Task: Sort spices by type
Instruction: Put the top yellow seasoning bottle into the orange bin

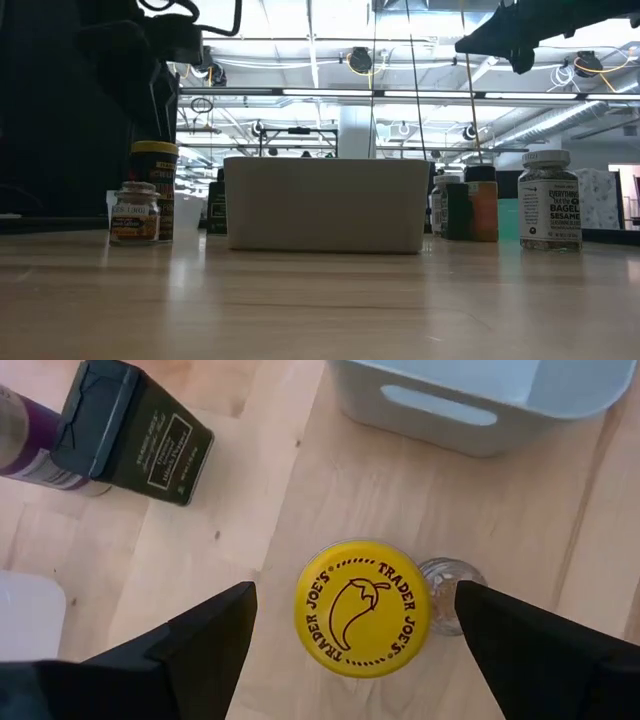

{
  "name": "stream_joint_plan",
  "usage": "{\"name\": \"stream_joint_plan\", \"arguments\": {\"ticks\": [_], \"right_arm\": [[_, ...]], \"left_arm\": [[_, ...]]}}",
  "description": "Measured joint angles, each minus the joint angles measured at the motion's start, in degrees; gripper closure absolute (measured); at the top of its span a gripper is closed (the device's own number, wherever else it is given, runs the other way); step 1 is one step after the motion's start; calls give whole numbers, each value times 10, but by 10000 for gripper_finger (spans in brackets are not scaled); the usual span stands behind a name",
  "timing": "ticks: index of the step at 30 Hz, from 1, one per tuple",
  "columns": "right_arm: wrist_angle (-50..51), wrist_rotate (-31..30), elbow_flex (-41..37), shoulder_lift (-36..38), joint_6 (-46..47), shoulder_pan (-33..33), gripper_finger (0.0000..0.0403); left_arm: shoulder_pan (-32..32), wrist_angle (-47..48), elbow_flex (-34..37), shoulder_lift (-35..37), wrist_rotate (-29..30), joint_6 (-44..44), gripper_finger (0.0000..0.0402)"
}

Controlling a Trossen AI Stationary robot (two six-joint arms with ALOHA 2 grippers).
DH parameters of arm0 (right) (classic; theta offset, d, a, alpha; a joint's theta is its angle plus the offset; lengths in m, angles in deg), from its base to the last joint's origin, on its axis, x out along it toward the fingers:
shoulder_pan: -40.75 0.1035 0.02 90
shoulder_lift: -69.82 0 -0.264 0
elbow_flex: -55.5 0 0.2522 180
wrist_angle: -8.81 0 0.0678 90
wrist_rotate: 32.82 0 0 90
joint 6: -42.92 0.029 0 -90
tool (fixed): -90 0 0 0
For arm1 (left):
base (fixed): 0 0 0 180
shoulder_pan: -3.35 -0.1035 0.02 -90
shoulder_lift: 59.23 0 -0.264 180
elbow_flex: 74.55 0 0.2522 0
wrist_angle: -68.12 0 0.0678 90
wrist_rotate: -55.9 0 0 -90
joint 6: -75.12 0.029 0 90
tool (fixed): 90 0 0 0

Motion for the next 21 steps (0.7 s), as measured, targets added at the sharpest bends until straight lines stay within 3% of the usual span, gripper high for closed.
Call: {"name": "stream_joint_plan", "arguments": {"ticks": [21], "right_arm": [[0, 0, 0, 0, 0, 0, 403]], "left_arm": [[0, 2, 0, -51, -2, 11, 57]]}}
